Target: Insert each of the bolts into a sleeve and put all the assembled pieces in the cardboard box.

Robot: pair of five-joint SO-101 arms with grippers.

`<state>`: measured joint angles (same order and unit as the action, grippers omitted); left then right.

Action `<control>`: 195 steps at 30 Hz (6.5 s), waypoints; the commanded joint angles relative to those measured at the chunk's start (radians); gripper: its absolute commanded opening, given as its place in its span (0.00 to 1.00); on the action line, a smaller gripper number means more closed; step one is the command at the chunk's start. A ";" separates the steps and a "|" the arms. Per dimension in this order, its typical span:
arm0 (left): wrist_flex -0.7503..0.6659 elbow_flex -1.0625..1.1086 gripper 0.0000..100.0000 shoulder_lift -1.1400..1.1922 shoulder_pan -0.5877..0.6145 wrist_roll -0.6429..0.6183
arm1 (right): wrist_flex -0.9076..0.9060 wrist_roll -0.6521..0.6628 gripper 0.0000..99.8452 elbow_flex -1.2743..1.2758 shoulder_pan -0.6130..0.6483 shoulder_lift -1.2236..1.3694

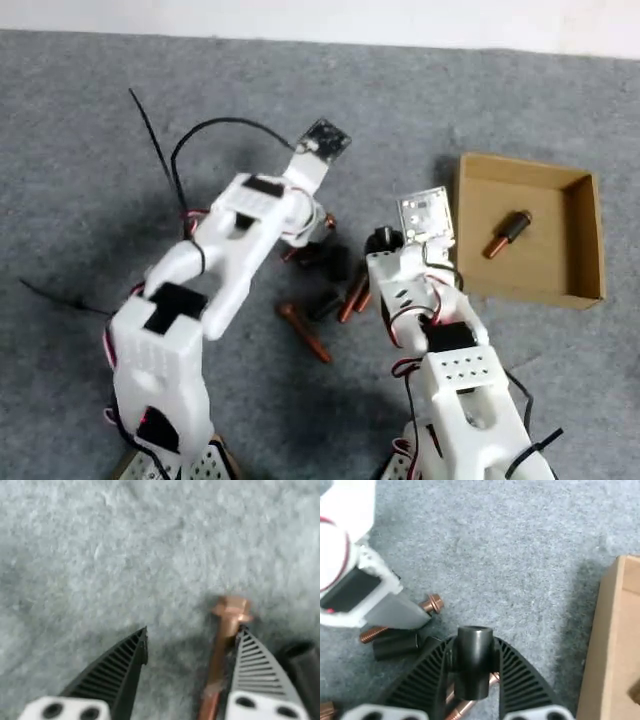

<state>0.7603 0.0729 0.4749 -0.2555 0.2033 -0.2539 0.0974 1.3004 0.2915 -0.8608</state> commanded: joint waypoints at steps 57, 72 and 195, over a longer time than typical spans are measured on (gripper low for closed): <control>0.404 -0.378 0.00 0.077 0.148 -0.242 | 0.189 0.009 0.00 0.090 -0.016 -0.028; -0.980 0.866 0.00 -0.628 0.145 -0.242 | 0.191 0.009 0.00 0.091 -0.012 -0.028; -1.562 1.615 0.00 -1.589 -0.105 -0.635 | 0.993 0.394 0.00 0.467 0.286 -0.028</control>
<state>-0.9260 1.6717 -0.9828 -0.3475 -0.4212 0.7096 0.4826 1.6563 0.5984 -0.8761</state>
